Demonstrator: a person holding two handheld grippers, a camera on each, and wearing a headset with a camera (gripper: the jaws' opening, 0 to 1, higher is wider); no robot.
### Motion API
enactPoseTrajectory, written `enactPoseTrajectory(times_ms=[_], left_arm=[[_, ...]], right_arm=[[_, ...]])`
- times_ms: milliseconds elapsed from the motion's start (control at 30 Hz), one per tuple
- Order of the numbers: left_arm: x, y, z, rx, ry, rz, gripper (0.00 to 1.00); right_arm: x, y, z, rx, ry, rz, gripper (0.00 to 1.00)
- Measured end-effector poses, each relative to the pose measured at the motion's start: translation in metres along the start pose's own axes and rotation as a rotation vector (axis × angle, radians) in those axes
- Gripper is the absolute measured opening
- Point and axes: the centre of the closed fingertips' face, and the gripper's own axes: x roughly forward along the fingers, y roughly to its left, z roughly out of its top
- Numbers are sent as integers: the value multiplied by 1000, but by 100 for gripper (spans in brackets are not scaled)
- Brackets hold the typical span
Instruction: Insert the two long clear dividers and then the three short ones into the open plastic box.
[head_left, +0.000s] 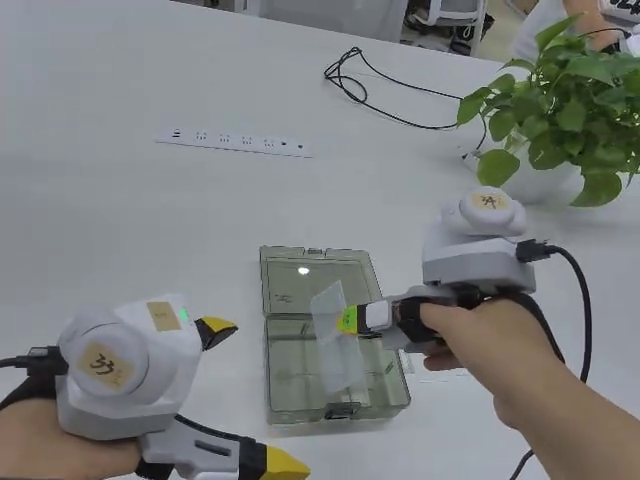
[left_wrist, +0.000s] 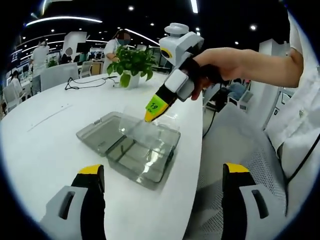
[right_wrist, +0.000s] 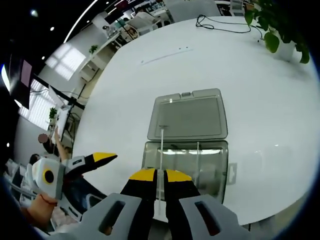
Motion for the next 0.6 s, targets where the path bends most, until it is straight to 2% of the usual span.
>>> enactPoseTrajectory(times_ms=[600], left_arm=[[3, -3, -3, -23, -16, -22, 100]], right_arm=[[21, -15, -10, 15, 20, -66, 6]])
